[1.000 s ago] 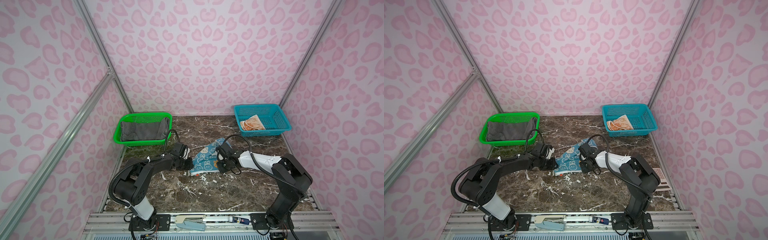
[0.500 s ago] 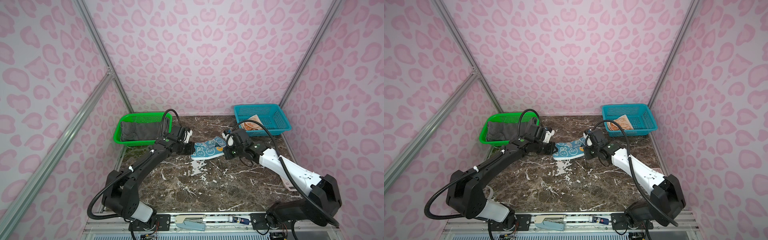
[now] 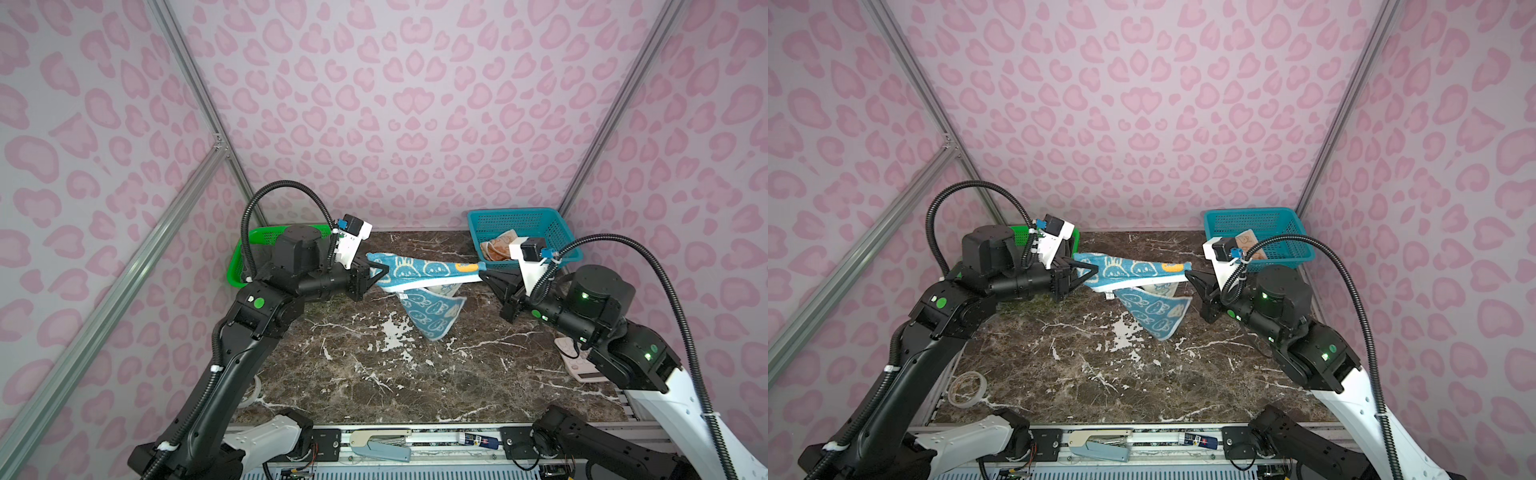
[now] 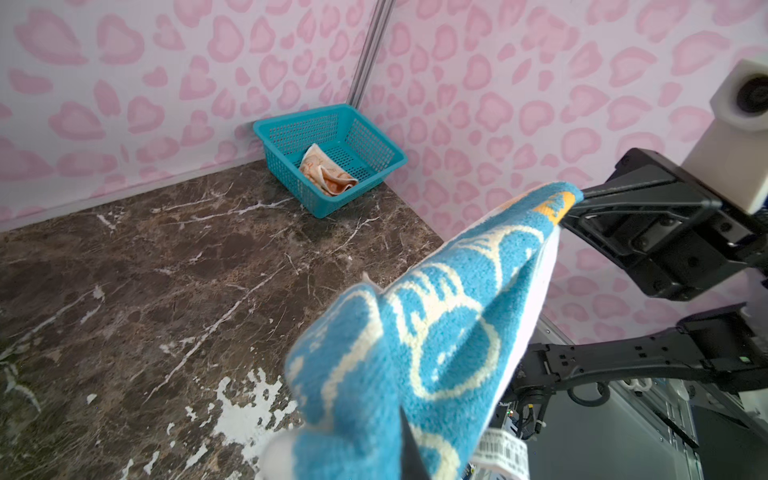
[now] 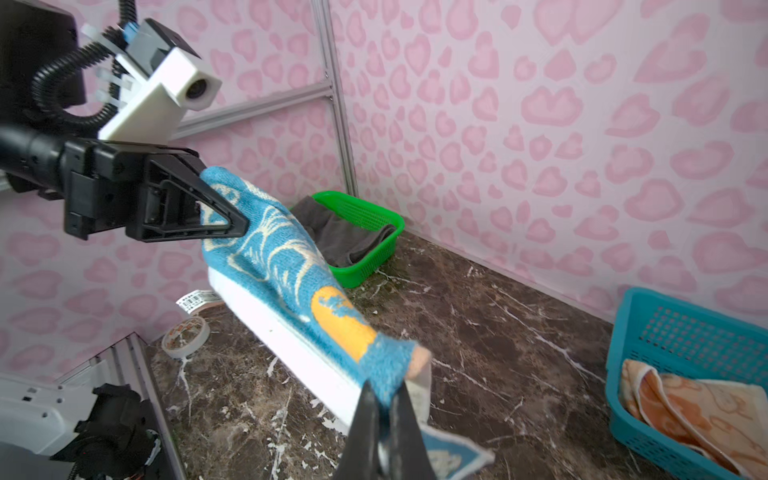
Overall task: Fold and stack the towels
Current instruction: 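Lift the blue towel with both grippers, spreading its top edge apart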
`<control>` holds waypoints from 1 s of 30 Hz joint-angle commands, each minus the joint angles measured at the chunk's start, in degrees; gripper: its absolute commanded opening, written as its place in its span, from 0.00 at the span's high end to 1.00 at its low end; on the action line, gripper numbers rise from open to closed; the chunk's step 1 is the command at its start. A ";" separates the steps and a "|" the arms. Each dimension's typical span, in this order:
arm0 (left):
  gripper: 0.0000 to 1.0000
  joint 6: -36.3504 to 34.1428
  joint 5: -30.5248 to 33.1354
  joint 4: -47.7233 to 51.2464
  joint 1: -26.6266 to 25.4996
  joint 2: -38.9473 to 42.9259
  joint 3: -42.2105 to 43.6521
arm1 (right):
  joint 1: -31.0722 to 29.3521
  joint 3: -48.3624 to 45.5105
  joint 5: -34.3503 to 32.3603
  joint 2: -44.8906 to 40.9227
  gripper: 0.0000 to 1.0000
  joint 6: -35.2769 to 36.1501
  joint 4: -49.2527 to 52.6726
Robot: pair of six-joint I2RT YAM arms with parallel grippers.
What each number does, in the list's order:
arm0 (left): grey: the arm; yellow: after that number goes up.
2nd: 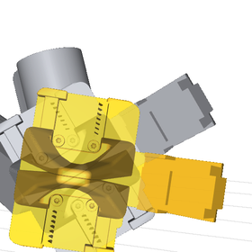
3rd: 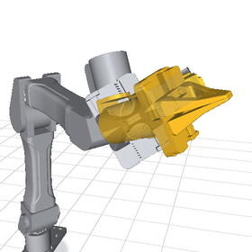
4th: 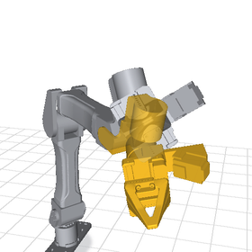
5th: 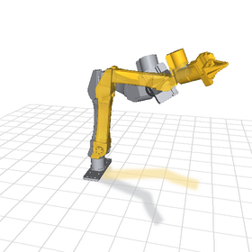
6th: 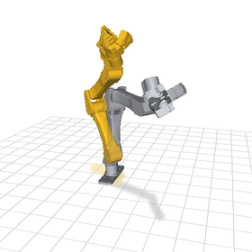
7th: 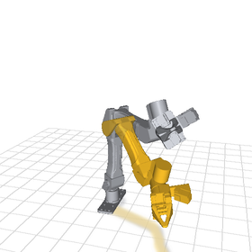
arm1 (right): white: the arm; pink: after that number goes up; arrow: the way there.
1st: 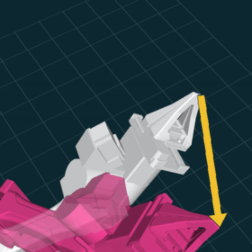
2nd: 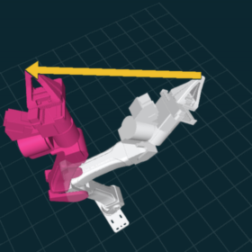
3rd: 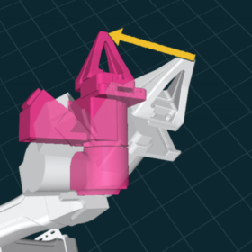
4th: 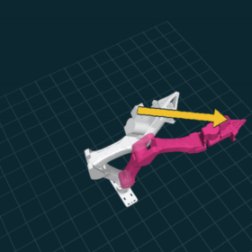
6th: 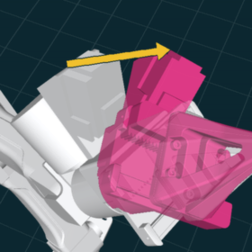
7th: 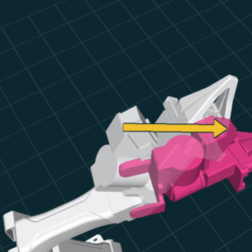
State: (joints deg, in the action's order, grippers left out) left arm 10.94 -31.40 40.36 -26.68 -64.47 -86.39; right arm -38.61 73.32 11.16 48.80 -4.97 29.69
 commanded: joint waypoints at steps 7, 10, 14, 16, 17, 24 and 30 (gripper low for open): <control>0.90 5.11 0.60 -8.59 0.22 0.11 6.68 | -3.69 -2.87 -9.05 0.79 1.00 0.75 -4.36; 0.90 6.22 3.26 -9.18 0.22 -4.29 6.80 | -3.59 -3.10 -14.59 3.35 1.00 1.38 -5.28; 0.91 5.51 6.84 -9.08 0.68 -10.71 4.87 | -0.05 -2.39 -17.03 8.26 1.00 1.51 -5.88; 0.91 5.87 8.36 -9.82 1.79 -14.11 3.16 | 4.56 -2.14 -14.79 11.36 1.00 -0.03 -7.07; 0.92 5.77 8.37 -10.30 2.59 -16.10 2.03 | 7.46 -1.80 -12.23 13.18 1.00 -0.92 -7.85; 0.94 5.86 6.64 -13.91 8.00 -30.71 -5.72 | 18.71 0.86 -2.36 26.08 1.00 -2.35 -15.14; 0.94 5.71 3.51 -14.61 11.76 -41.61 -10.33 | 20.11 7.89 4.84 38.49 1.00 0.24 -13.57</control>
State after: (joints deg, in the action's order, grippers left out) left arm 17.45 -31.33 24.97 -16.58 -103.55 -95.31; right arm -19.11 79.33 16.69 84.64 -6.28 17.02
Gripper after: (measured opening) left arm 0.069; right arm 0.053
